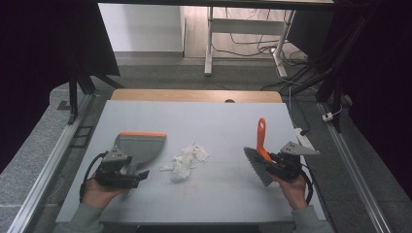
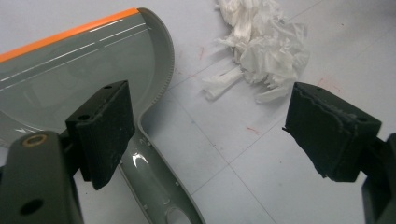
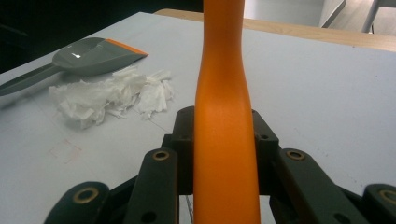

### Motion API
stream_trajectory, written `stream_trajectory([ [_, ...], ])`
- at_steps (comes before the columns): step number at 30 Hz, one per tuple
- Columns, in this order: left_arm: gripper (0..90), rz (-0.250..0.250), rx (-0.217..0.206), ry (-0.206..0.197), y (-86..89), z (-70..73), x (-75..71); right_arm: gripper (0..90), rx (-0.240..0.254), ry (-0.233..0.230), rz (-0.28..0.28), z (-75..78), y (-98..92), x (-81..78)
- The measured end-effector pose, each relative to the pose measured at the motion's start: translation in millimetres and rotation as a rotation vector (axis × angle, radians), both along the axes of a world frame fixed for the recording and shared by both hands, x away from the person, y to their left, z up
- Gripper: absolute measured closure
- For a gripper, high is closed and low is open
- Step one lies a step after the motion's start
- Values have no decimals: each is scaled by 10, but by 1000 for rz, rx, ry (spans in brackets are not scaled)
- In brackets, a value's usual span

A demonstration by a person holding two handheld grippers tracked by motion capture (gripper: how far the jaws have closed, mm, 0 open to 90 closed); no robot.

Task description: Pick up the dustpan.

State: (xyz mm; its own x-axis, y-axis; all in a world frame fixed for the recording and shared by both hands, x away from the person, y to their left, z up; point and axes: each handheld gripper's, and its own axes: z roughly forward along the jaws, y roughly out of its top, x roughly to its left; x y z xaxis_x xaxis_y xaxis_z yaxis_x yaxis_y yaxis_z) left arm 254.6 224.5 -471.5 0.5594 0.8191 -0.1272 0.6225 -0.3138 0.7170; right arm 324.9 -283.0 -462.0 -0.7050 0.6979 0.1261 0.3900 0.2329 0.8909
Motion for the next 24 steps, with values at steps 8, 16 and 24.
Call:
stream_trajectory([
  [8,166,23,14,37,7,138,44,700,2,-1,-9,13,-26,-14],
  [16,139,117,131,183,2,237,248,700,21,15,-24,-11,-65,2],
  [24,120,213,92,279,136,137,291,700,17,16,-24,-16,-53,-5],
])
